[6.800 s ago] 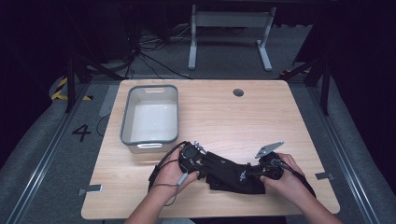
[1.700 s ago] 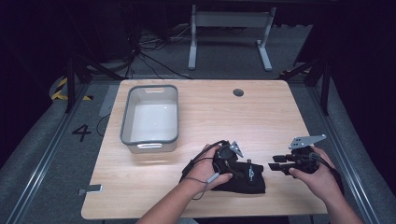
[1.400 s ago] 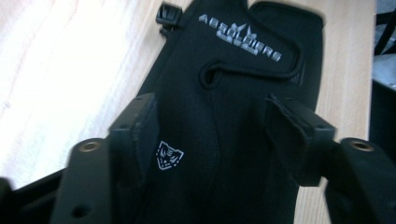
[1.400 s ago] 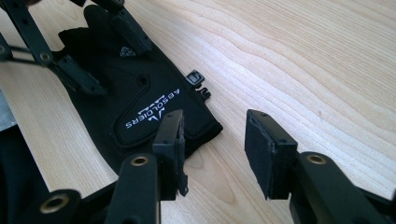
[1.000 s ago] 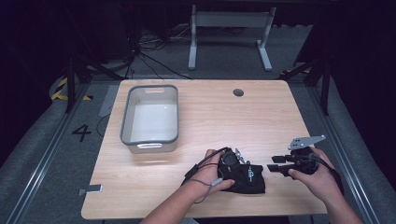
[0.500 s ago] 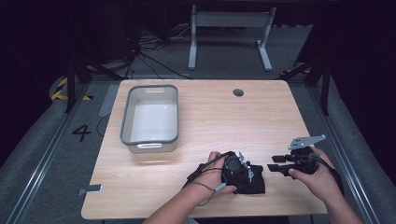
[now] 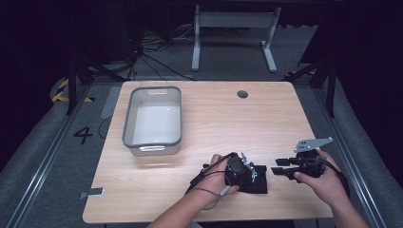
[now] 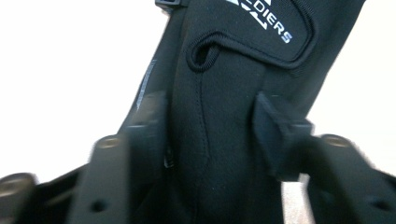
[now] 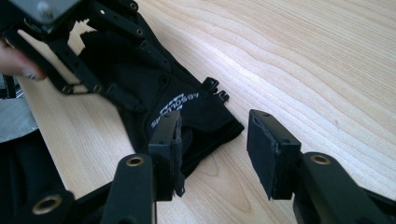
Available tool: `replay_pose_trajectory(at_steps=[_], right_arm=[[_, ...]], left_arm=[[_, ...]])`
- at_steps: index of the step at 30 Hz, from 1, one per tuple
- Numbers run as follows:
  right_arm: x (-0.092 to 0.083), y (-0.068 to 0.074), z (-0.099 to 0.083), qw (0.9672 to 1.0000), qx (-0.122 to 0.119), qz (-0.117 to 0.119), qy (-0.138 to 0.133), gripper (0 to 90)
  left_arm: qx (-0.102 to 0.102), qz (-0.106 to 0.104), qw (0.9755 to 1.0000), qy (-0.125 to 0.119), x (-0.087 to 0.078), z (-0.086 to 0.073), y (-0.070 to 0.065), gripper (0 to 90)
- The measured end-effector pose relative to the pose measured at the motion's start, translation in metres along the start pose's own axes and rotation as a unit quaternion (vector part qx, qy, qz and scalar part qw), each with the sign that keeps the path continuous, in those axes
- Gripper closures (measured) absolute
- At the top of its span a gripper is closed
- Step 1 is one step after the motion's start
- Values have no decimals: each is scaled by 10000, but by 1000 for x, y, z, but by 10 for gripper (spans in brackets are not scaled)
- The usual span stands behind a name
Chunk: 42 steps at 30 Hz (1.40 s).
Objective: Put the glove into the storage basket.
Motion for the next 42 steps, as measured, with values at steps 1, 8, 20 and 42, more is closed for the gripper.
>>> replay_pose_trajectory(at_steps=[1, 8, 20, 42], right_arm=[[0, 0, 0, 10000, 13, -2, 9, 562], [1, -3, -2, 10000, 24, -17, 32, 565], [1, -6, -3, 10000, 83, -47, 24, 568], [17, -4, -4, 9997, 101, 48, 209, 565]], left_arm=[[-33, -4, 10000, -45, -1, 0, 0, 595], [-296, -136, 9995, -47, -5, 1, 1, 676], [-854, -585, 9940, -350, -50, 2, 0, 680], [-1360, -243, 9869, -829, -130, -32, 14, 677]])
Point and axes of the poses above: each handheld gripper's, and its own axes: x roughly forward along the jaws, z roughly out of its top, y roughly to its left, the point moved 8 cm from there along x, roughly forward along the jaws, and after that the axes turned 11 degrees about -z, right-handed, at the moved point
